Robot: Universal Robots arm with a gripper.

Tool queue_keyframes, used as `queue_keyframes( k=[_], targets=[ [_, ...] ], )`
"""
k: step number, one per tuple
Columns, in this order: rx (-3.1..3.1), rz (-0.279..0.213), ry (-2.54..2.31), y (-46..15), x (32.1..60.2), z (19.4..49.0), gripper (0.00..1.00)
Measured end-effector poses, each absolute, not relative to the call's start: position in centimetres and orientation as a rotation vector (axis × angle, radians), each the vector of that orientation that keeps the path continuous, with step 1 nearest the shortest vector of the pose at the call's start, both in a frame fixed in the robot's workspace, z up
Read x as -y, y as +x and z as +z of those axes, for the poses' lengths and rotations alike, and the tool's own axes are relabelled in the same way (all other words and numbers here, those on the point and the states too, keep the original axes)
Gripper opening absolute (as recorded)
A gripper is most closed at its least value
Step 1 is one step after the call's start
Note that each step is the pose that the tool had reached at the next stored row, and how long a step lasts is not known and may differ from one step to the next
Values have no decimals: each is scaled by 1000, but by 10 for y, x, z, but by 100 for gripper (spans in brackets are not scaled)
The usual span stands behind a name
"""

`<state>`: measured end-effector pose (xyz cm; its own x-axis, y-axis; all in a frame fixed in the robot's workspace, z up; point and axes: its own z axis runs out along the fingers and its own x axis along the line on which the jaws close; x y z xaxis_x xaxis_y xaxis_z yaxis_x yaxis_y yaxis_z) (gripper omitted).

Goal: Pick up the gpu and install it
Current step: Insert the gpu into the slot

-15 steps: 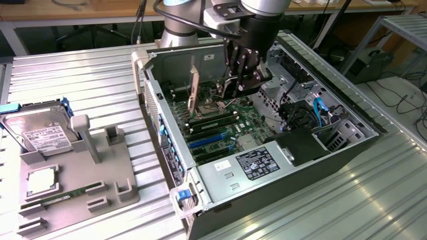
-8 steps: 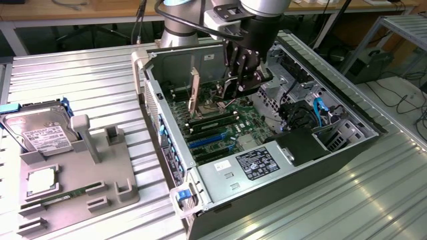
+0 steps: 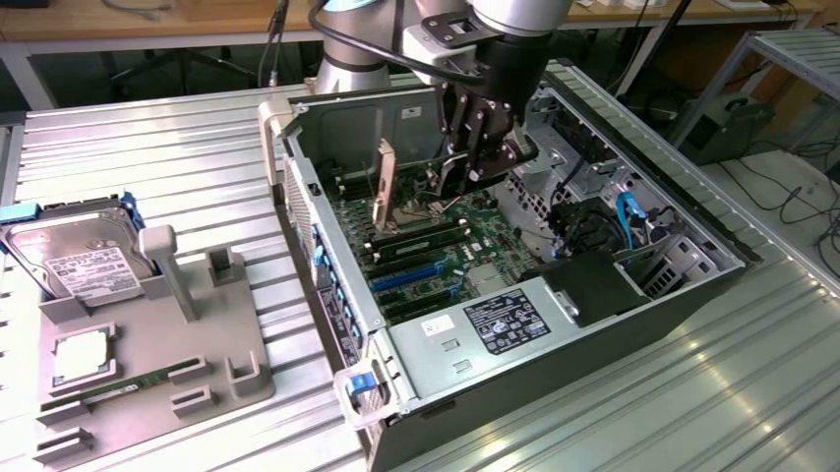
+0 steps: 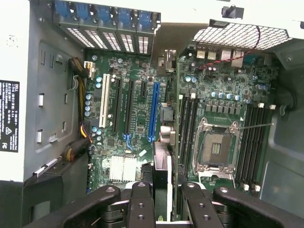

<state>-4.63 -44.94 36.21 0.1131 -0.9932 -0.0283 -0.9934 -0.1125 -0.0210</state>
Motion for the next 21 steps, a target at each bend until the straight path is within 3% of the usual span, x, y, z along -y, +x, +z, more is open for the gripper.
queue_keyframes(
  k=[21],
  targets=[
    [-2067,11,-2320,-46,449,356,27]
  ],
)
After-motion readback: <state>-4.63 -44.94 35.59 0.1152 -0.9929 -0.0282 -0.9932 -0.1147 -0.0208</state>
